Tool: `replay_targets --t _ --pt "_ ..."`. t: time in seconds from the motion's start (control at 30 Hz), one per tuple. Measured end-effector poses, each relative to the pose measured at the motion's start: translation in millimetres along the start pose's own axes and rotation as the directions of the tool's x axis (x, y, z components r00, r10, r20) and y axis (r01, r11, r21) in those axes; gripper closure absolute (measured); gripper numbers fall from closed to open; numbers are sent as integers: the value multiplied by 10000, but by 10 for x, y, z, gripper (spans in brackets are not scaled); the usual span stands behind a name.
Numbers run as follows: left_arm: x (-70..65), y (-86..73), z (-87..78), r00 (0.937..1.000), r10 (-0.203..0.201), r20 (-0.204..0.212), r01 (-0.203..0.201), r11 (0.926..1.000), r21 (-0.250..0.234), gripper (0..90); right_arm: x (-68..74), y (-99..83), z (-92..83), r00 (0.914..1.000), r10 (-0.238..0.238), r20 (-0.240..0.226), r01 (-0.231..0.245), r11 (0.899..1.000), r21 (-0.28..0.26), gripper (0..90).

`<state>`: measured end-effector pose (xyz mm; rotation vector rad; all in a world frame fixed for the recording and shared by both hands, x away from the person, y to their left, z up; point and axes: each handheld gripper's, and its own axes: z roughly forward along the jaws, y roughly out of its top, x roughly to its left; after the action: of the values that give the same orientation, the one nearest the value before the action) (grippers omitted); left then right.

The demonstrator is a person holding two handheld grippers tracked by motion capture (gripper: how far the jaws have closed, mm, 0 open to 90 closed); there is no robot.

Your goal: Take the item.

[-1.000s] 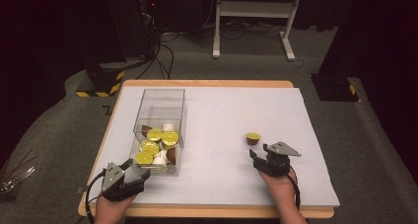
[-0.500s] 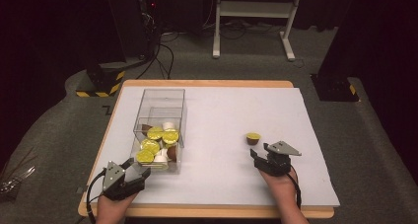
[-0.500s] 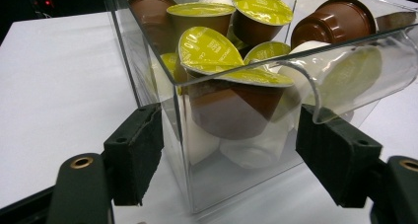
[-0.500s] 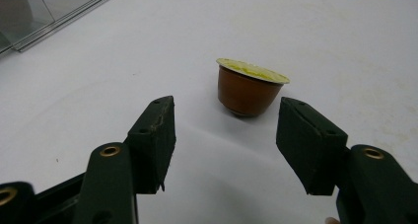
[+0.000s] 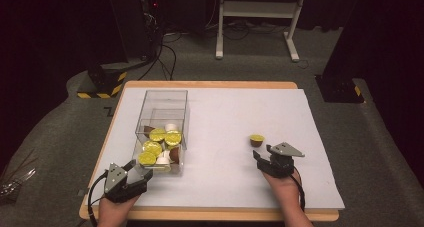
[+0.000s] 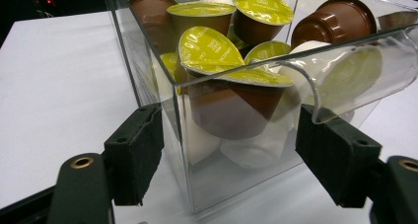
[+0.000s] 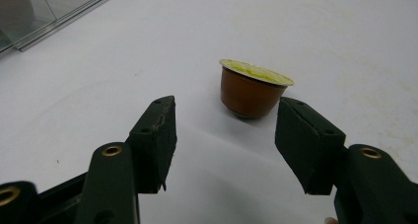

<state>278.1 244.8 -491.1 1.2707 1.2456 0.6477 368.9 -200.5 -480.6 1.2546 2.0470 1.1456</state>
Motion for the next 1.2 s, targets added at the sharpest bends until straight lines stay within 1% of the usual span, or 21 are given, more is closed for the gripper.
replay_targets --t 0.03,0.07,0.1,0.17,0.3,0.33,0.5,0.67,0.7,0.73,0.77,0.83,0.87,0.93,1.0,1.03,1.07,1.13,1.2 --pt "5 4 2 10000 80 5 -80 10000 44 272 5 1 -2 10000 11 -25 -11 10000 -21 416" --pt "-1 5 12 10000 8 -22 -8 10000 -1 272 12 2 -5 10000 -11 -20 11 10000 -33 417" --pt "0 5 15 10000 45 -42 -45 10000 20 273 14 6 -1 9999 -106 -17 106 9999 -65 417" --pt "-8 7 31 10000 -37 -81 36 10000 -72 273 16 11 2 10000 -49 -7 49 10000 -32 416" --pt "-8 16 55 9999 37 -139 -37 10000 -10 278 16 23 -1 10000 -32 -16 32 9999 -97 416" --pt "-3 19 60 9998 116 -150 -116 9999 5 284 15 24 -1 10000 -51 -39 51 9999 -113 416" --pt "9 32 92 9998 91 -167 -91 10000 10 287 14 25 10 9999 -102 -75 101 9999 -106 416" --pt "1 48 129 9995 107 -313 -107 9999 24 290 13 31 -12 10000 -36 -63 35 9998 -192 416" --pt "12 48 132 9993 195 -318 -193 9998 76 292 14 30 -12 10000 -76 -60 75 9998 -194 415" --pt "14 45 138 9994 113 -322 -112 9999 34 293 16 30 -11 9999 -89 -67 88 9998 -172 416" --pt "23 49 146 9994 163 -320 -161 9999 55 293 19 29 -8 9999 -93 -71 92 9998 -154 415" --pt "24 52 168 9995 62 -323 -64 10000 -36 293 20 28 -2 9999 -131 -75 130 9998 -133 415" --pt "36 57 174 9994 136 -313 -136 9999 27 294 21 27 0 9999 -130 -72 129 9998 -130 415" --pt "41 66 194 9992 59 -405 -62 10000 -70 307 28 25 6 9999 -77 -76 76 9999 -92 415" --pt "66 88 214 9987 11 -506 -19 9999 -159 360 33 24 13 9999 -142 -67 141 9999 -98 415" --pt "88 102 229 9986 4 -530 -8 10000 -62 371 38 24 12 9999 -133 -79 132 9999 -86 415" --pt "92 108 250 9985 -51 -551 44 9999 -125 375 44 24 12 9998 -153 -88 152 9999 -81 415" --pt "104 118 277 9981 49 -613 -53 10000 -56 376 50 25 10 9999 -147 -90 146 9999 -85 415" --pt "107 123 305 9978 -6 -657 -1 9999 -109 378 52 26 8 9999 -145 -82 145 9998 -108 415"
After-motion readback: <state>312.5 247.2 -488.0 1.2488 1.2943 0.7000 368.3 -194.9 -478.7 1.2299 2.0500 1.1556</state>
